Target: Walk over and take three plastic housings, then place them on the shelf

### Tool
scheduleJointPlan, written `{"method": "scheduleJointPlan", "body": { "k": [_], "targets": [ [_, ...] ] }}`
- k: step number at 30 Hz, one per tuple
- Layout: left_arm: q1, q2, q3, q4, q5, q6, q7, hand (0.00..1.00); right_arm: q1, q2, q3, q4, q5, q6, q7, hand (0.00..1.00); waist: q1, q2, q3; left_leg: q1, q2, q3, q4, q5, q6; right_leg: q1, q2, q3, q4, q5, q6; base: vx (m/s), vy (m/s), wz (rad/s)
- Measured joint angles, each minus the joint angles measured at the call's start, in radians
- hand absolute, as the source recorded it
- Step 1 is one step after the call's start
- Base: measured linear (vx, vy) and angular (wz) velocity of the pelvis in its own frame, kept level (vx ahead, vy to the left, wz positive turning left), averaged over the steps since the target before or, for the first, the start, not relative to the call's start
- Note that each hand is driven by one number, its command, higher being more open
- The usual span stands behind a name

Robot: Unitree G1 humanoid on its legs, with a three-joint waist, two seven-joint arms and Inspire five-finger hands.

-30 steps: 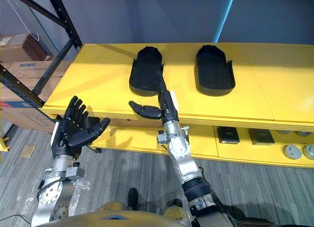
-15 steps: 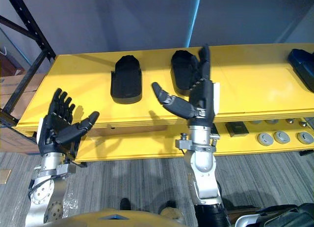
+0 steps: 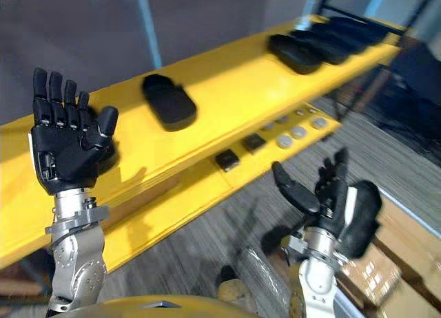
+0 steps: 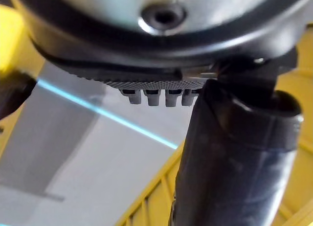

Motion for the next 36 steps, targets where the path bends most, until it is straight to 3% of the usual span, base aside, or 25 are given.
{"method": "scheduleJointPlan", "body": {
  "k": [2, 4, 5, 7, 9, 11, 13, 15, 18, 21, 23, 24, 25, 26, 28, 29, 31, 32, 33, 35, 36],
  "targets": [
    [-0.032, 0.002, 0.001, 0.008, 0.063, -0.001, 0.076, 1.00, 0.045, 0.002, -0.011, -0.006, 0.008, -0.015, 0.006, 1.00, -0.011, 0.000, 0.004, -0.016, 0.012, -0.036, 0.076, -0.044, 0.006, -0.017, 0.024, 0.069, 0.000, 0.009, -0.004, 0.01, -0.033, -1.05],
    [-0.059, 0.000, -0.002, 0.008, 0.097, -0.005, 0.152, 1.00, 0.062, 0.005, -0.007, -0.006, 0.080, -0.036, 0.043, 1.00, -0.012, 0.008, 0.024, -0.040, 0.023, -0.160, 0.142, -0.085, 0.014, -0.030, 0.047, 0.133, -0.001, 0.018, -0.002, 0.01, -0.052, -1.21],
    [-0.069, -0.001, -0.014, 0.007, 0.097, -0.005, 0.188, 1.00, 0.066, 0.006, 0.004, -0.006, 0.133, -0.051, 0.071, 1.00, -0.011, 0.024, 0.038, -0.069, 0.022, -0.270, 0.199, -0.122, 0.022, -0.044, 0.060, 0.166, 0.002, 0.015, -0.005, -0.02, -0.014, -0.83],
    [-0.056, -0.005, -0.018, 0.004, 0.097, -0.005, 0.203, 1.00, 0.058, 0.004, 0.066, -0.006, 0.150, -0.070, 0.101, 1.00, 0.000, 0.047, 0.053, -0.100, 0.018, -0.365, 0.235, -0.166, 0.019, -0.073, 0.066, 0.186, 0.016, 0.017, -0.002, -0.05, 0.067, -0.57],
    [-0.045, -0.013, -0.019, -0.006, 0.097, -0.002, 0.201, 1.00, 0.039, 0.005, 0.145, -0.006, 0.146, -0.076, 0.110, 1.00, 0.013, 0.055, 0.057, -0.115, 0.015, -0.366, 0.236, -0.174, 0.017, -0.101, 0.064, 0.188, 0.042, 0.019, 0.001, -0.07, 0.091, -0.19],
    [-0.034, -0.021, -0.025, -0.023, 0.097, -0.002, 0.188, 1.00, -0.002, 0.004, 0.238, -0.006, 0.134, -0.077, 0.115, 1.00, 0.047, 0.045, 0.070, -0.148, 0.002, -0.370, 0.255, -0.173, 0.022, -0.141, 0.060, 0.187, 0.081, 0.017, 0.014, -0.08, 0.060, 0.08],
    [-0.034, -0.020, -0.040, -0.035, 0.095, -0.002, 0.164, 1.00, -0.071, 0.006, 0.327, -0.012, 0.102, -0.068, 0.062, 1.00, 0.090, 0.032, 0.101, -0.209, -0.014, -0.403, 0.329, -0.183, 0.035, -0.187, 0.048, 0.154, 0.140, 0.009, 0.023, -0.10, 0.079, 0.40],
    [-0.032, -0.019, -0.040, -0.035, 0.093, -0.003, 0.143, 1.00, -0.081, 0.023, 0.336, -0.027, 0.107, -0.051, 0.032, 1.00, 0.105, 0.033, 0.121, -0.211, -0.017, -0.413, 0.353, -0.189, 0.039, -0.191, 0.047, 0.138, 0.175, 0.009, 0.024, -0.08, 0.078, 0.22],
    [-0.032, -0.003, -0.051, -0.039, 0.073, -0.017, 0.096, 1.00, -0.016, 0.066, 0.331, -0.026, 0.099, -0.052, 0.012, 1.00, 0.101, 0.023, 0.141, -0.179, -0.014, -0.371, 0.383, -0.207, 0.060, -0.194, 0.044, 0.117, 0.234, 0.006, 0.027, -0.13, 0.090, -0.38],
    [-0.028, 0.028, -0.068, -0.049, 0.073, -0.017, 0.077, 1.00, 0.063, 0.059, 0.316, -0.024, 0.102, -0.059, 0.068, 1.00, 0.084, 0.016, 0.170, -0.153, -0.018, -0.293, 0.414, -0.226, 0.086, -0.190, -0.007, -0.008, 0.241, -0.025, 0.012, -0.23, 0.076, -0.74],
    [-0.005, 0.039, -0.032, -0.049, 0.079, -0.017, 0.062, 1.00, 0.067, 0.029, 0.314, -0.011, 0.103, -0.074, 0.104, 1.00, 0.081, 0.023, 0.171, -0.154, 0.001, -0.211, 0.388, -0.204, 0.107, -0.258, -0.050, -0.114, 0.357, -0.078, -0.039, -0.22, 0.063, -1.00],
    [0.012, 0.041, 0.013, -0.047, 0.077, -0.016, 0.055, 1.00, 0.033, 0.004, 0.319, 0.010, 0.101, -0.081, 0.121, 1.00, 0.082, 0.024, 0.171, -0.153, 0.014, -0.168, 0.359, -0.178, 0.106, -0.293, -0.080, -0.174, 0.495, -0.111, -0.085, -0.15, -0.003, -0.84],
    [0.016, 0.041, 0.035, -0.045, 0.076, -0.015, 0.053, 1.00, 0.011, -0.006, 0.331, 0.023, 0.101, -0.081, 0.121, 1.00, 0.084, 0.026, 0.171, -0.153, 0.026, -0.155, 0.347, -0.164, 0.105, -0.297, -0.094, -0.197, 0.563, -0.126, -0.105, -0.15, -0.084, -0.98],
    [0.018, 0.040, 0.088, -0.044, 0.072, -0.014, 0.040, 1.00, -0.051, -0.016, 0.346, 0.069, 0.101, -0.082, 0.121, 1.00, 0.103, 0.026, 0.170, -0.161, 0.061, -0.130, 0.326, -0.132, 0.095, -0.286, -0.146, -0.244, 0.709, -0.170, -0.129, -0.11, -0.124, -0.65],
    [0.025, 0.039, 0.124, -0.044, 0.063, -0.015, 0.019, 1.00, -0.114, -0.015, 0.371, 0.125, 0.096, -0.082, 0.101, 1.00, 0.119, 0.017, 0.163, -0.189, 0.094, -0.122, 0.326, -0.104, 0.085, -0.243, -0.218, -0.274, 0.787, -0.179, -0.138, -0.11, -0.244, -0.54],
    [0.057, 0.038, 0.147, -0.043, 0.015, -0.018, -0.005, 1.00, -0.161, -0.009, 0.417, 0.191, 0.085, -0.080, 0.067, 1.00, 0.146, -0.003, 0.151, -0.212, 0.119, -0.114, 0.323, -0.071, 0.054, -0.162, -0.309, -0.277, 0.792, -0.172, -0.128, -0.09, -0.388, -0.43],
    [0.084, 0.030, 0.145, -0.040, -0.026, -0.018, -0.011, 1.00, -0.170, -0.003, 0.441, 0.210, 0.063, -0.077, 0.049, 1.00, 0.163, -0.027, 0.137, -0.226, 0.133, -0.110, 0.324, -0.050, 0.035, -0.098, -0.348, -0.264, 0.707, -0.153, -0.100, -0.08, -0.401, -0.39],
    [0.106, 0.018, 0.148, -0.040, -0.052, -0.019, -0.009, 1.00, -0.168, -0.002, 0.465, 0.211, 0.056, -0.074, 0.048, 1.00, 0.172, -0.042, 0.126, -0.250, 0.150, -0.106, 0.335, -0.033, 0.011, -0.049, -0.366, -0.259, 0.554, -0.109, -0.065, -0.14, -0.466, -0.60],
    [0.112, 0.008, 0.145, -0.028, -0.066, -0.018, -0.001, 1.00, -0.169, -0.005, 0.471, 0.211, 0.056, -0.056, 0.055, 1.00, 0.183, -0.044, 0.115, -0.280, 0.177, -0.099, 0.351, -0.013, -0.017, -0.035, -0.344, -0.269, 0.462, -0.142, 0.029, -0.16, -0.468, -0.74],
    [0.140, -0.024, 0.122, -0.014, -0.065, -0.018, 0.018, 1.00, -0.171, -0.028, 0.469, 0.215, 0.056, -0.020, 0.063, 1.00, 0.186, -0.009, 0.095, -0.270, 0.233, -0.085, 0.303, 0.032, -0.057, -0.015, -0.290, -0.326, 0.344, -0.186, 0.091, -0.13, -0.438, -1.07],
    [0.155, -0.040, 0.111, -0.011, -0.068, -0.018, 0.032, 1.00, -0.167, -0.049, 0.460, 0.215, 0.043, -0.004, 0.078, 1.00, 0.176, 0.010, 0.083, -0.255, 0.258, -0.075, 0.272, 0.055, -0.070, -0.001, -0.255, -0.350, 0.268, -0.189, 0.098, -0.08, -0.400, -1.33]
  ]
}}
